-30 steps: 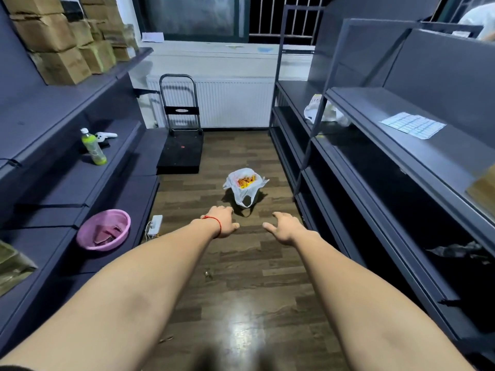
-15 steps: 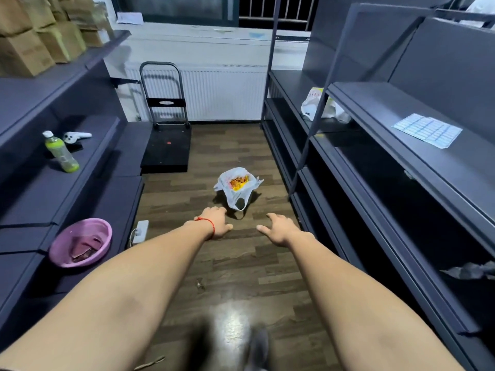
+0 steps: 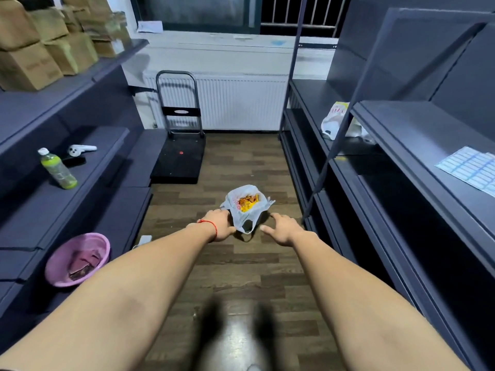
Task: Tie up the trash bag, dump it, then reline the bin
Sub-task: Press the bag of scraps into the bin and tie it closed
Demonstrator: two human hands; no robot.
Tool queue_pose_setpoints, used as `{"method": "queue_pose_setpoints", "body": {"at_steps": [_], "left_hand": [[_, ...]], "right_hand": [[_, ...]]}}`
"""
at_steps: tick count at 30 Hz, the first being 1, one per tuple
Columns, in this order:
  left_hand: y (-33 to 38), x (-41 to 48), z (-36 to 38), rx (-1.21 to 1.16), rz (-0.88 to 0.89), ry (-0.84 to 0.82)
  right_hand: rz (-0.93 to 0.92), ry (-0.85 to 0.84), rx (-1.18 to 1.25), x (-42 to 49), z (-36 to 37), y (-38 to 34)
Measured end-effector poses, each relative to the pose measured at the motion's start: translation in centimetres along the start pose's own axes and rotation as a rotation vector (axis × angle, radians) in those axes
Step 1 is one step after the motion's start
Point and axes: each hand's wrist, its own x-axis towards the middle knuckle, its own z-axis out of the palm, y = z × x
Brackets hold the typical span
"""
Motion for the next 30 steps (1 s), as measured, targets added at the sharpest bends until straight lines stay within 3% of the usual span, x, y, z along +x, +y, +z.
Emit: {"method": "queue_pose_setpoints", "body": {"at_steps": [14, 30], "left_hand": [[0.5, 13.4, -1.8, -0.037, -0.033, -0.072], [-3.2, 31.6, -10.2, -0.084, 0.013, -0.097]], "right_hand": [[0.026, -0.080, -0.006, 12.6, -4.3, 1.5], [0.048, -0.051, 0.012, 28.8, -12.0, -3.9]]}}
